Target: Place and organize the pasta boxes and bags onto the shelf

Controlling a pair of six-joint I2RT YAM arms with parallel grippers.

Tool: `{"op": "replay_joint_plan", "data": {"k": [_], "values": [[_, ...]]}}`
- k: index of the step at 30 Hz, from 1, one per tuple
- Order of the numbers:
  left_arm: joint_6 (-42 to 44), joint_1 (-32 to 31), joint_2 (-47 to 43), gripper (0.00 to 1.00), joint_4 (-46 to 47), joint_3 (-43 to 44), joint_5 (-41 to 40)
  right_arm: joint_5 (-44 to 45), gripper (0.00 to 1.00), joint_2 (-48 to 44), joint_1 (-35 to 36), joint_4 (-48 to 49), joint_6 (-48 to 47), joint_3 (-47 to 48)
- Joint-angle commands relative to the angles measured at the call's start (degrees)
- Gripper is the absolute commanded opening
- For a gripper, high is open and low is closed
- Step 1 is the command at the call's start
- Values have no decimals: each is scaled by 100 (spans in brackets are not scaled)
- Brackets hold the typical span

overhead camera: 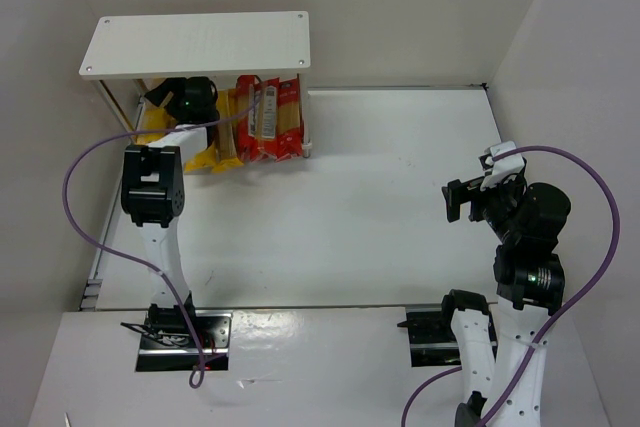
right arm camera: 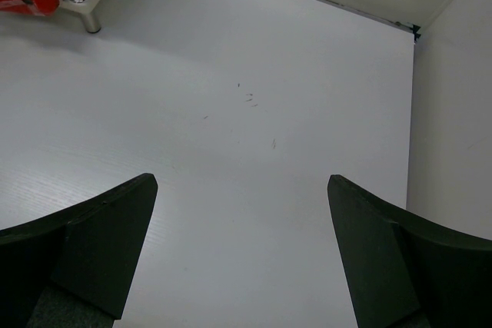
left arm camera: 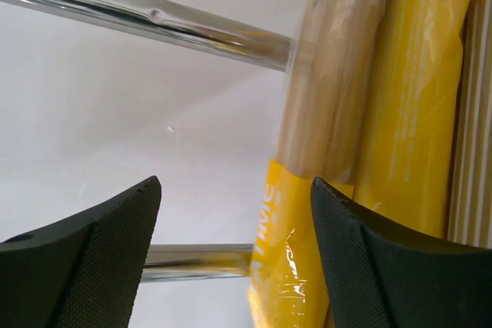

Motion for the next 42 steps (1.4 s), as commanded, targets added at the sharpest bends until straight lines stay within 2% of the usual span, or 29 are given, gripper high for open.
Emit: {"op": "replay_joint_plan", "data": {"k": [1,6,9,12,20,26,29,31,35,40,42], "values": [[-389,14,-183,86,-10,223,0,21,100,-40,14,22,70,-9],[-670,-171,-395,91,-396,48,176,74,100,-40,14,22,70,-9],[-1048,-302,-579,92,-1029,-101,299,74,100,-92,14,22,70,-9],[-1294,-530,-1026,92,-1179,-715,509,74,100,-145,14,22,70,-9],[-1961,-1137,-2151,93,-2084,-2087,457,74,100,-207,66,22,70,-9],[-2639,-1646,-3548,94,-3604,-2597,615,74,100,-374,119,127,185,-9],[-3008,-1901,-4540,95,-4769,-2791,764,127,100,-488,172,179,246,-61],[-3324,-2033,-4893,95,-5317,-2861,853,127,100,-601,172,232,308,-62],[-3921,-2218,-5850,98,-6677,-2932,1300,127,100,-663,172,285,360,-114],[-4703,-2218,-7054,99,-7489,-2388,2486,127,100,-787,225,337,430,-114],[-4757,-1703,-7398,99,-7490,-2230,2995,127,100,-839,225,417,526,-176]]}}
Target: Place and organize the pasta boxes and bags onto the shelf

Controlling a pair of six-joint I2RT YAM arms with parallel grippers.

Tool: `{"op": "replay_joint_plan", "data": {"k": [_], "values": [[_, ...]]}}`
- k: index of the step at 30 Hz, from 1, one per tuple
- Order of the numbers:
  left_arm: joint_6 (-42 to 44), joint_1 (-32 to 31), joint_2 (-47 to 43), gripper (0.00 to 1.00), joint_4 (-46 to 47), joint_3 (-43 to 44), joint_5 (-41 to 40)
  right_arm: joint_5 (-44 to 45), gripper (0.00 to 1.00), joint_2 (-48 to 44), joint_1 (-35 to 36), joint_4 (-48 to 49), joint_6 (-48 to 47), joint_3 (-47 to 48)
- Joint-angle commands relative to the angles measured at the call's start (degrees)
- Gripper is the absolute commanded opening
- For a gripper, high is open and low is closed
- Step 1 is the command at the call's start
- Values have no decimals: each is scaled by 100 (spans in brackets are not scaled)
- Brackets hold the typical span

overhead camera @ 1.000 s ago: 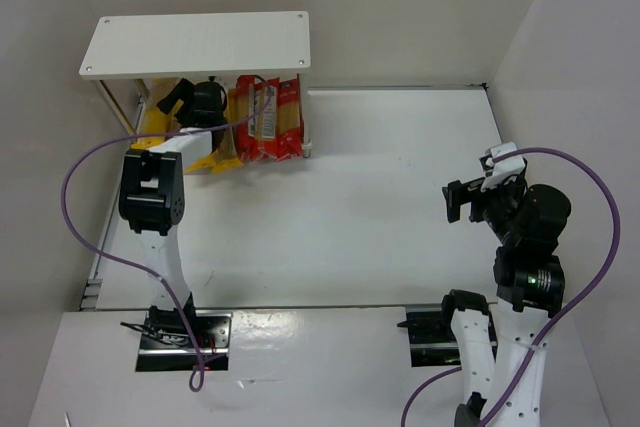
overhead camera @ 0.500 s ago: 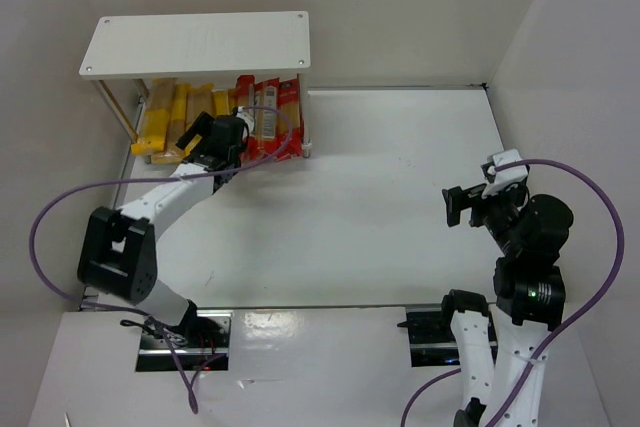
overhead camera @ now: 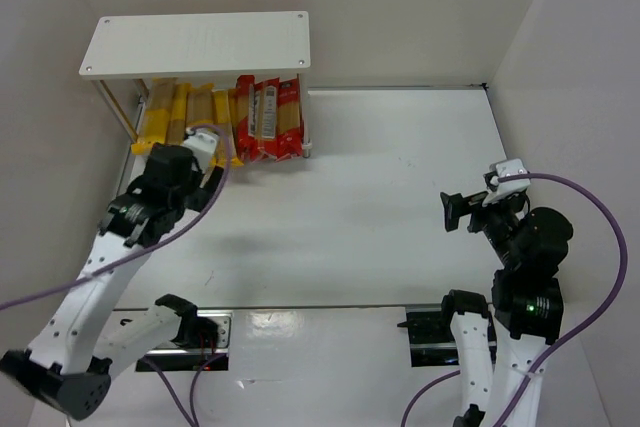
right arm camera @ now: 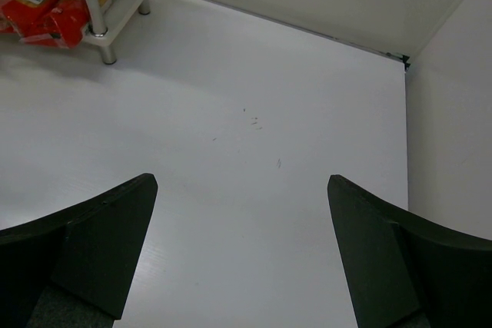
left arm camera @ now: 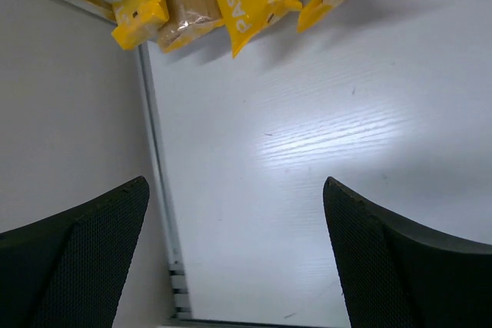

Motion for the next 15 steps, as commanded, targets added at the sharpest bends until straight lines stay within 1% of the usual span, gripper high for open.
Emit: {"op": "replay_joint_plan", "data": {"k": [1,2,3,4,6,7,9,10,12,15], "values": [[-600,505,-724,99,-470,449,1188,-4,100,-109,50,441,300,-191],[-653,602,-1152,99,-278,449,1287,-83,100,-109,50,546,301,-262],[-653,716,-1365,99,-190,449,1375,-84,100,-179,-20,547,301,-332],[-653,961,-1741,99,3,449,1542,-154,100,-180,-81,634,362,-385],[-776,1234,-2043,99,153,396,1709,-154,100,-232,-134,775,458,-534],[-846,1505,-2218,99,285,396,1910,-102,100,-232,-135,776,459,-596],[-961,1779,-2273,99,400,247,2113,56,100,-232,-187,899,538,-754],[-1022,2050,-2273,99,513,186,2228,126,100,-232,-187,986,608,-754],[-1075,2307,-2273,99,681,-7,2412,372,100,-232,-187,1056,661,-834],[-1137,2694,-2333,99,980,-473,2553,558,100,-66,-187,1057,714,-886]]}}
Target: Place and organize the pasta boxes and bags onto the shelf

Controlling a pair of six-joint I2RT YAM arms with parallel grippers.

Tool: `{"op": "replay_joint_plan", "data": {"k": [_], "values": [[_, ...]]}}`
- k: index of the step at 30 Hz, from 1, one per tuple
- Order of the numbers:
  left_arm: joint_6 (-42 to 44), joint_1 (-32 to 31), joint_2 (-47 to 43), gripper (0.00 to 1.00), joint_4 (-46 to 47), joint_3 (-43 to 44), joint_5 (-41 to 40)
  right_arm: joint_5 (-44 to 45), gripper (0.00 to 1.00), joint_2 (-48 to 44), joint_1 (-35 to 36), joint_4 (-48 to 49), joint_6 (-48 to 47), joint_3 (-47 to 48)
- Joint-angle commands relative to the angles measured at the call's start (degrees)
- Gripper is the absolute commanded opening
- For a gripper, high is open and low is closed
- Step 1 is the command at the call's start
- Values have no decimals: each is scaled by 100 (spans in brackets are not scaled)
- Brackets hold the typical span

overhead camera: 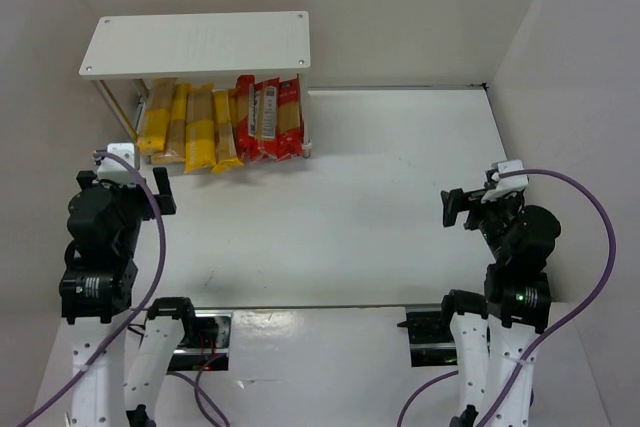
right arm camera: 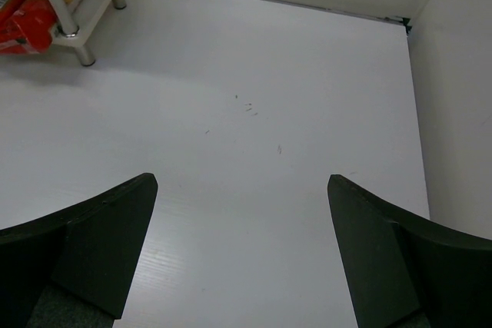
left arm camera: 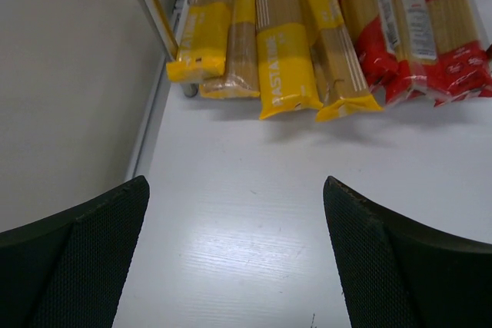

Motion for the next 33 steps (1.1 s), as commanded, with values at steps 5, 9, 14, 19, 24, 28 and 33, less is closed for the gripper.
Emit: {"op": "replay_joint_plan", "data": {"k": [5,9,14,19,24,28,33], "values": [[-87,1039,-225,99,483,-717,993,370,100,114,-324,438,180,-29],[-8,1198,-35,99,597,-796,1302,317,100,61,-491,438,180,-29],[63,1320,248,99,491,-725,1407,185,100,62,-649,386,180,-29],[63,1435,-15,99,491,-778,1486,81,100,61,-650,386,128,-29],[63,1435,37,99,491,-778,1434,27,100,8,-650,386,75,-29],[63,1435,-15,99,491,-778,1433,-34,100,8,-650,386,75,-29],[63,1435,-15,99,491,-778,1433,-34,100,8,-650,386,75,-29]]}}
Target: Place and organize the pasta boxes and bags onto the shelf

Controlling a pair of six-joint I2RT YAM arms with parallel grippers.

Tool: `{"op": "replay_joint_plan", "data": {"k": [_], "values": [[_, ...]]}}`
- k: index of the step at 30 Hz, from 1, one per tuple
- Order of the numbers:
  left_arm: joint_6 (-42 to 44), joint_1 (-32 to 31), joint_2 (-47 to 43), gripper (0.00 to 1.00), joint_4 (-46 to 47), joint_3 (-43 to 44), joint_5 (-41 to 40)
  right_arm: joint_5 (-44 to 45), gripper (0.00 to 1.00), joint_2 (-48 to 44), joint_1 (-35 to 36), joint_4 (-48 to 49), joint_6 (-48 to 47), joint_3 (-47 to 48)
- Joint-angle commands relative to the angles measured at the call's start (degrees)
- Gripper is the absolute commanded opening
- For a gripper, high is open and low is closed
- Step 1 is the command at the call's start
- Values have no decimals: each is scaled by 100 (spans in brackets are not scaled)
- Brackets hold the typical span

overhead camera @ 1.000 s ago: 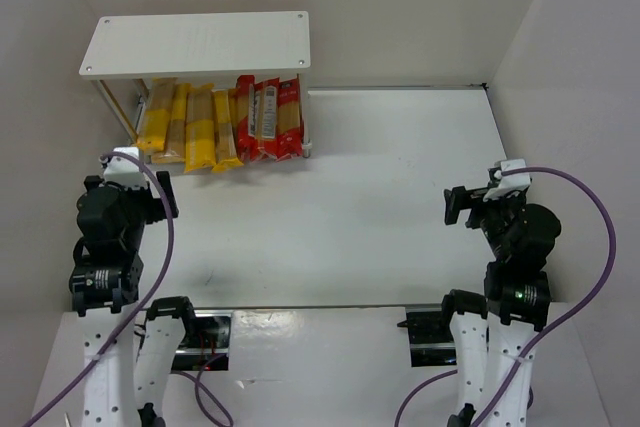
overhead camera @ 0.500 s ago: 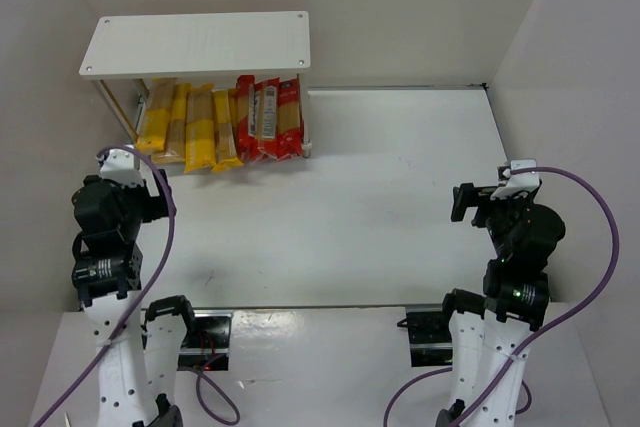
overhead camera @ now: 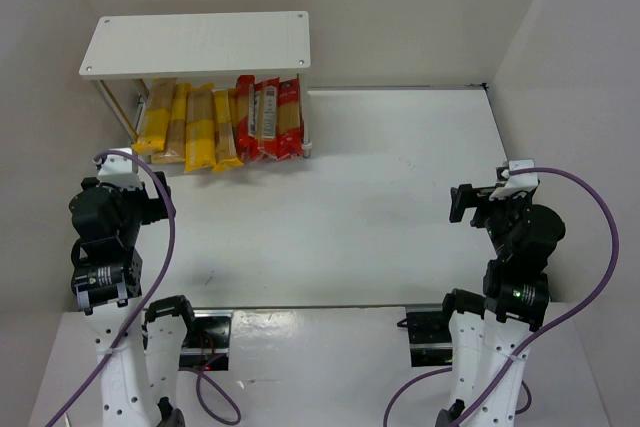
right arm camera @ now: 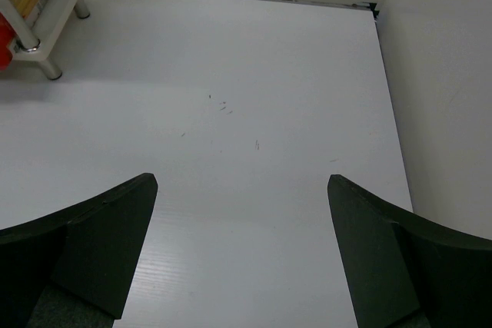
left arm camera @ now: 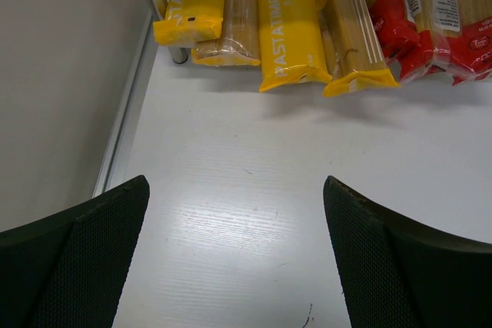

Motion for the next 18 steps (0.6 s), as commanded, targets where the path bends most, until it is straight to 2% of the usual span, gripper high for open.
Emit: {"op": "replay_joint_plan", "data": {"k": [1,18], "values": [[115,36,-35,99,225,76,102,-71,100,-53,-40,302,-37,8],[115,36,-35,99,225,76,102,-71,100,-106,-40,302,-37,8]]}}
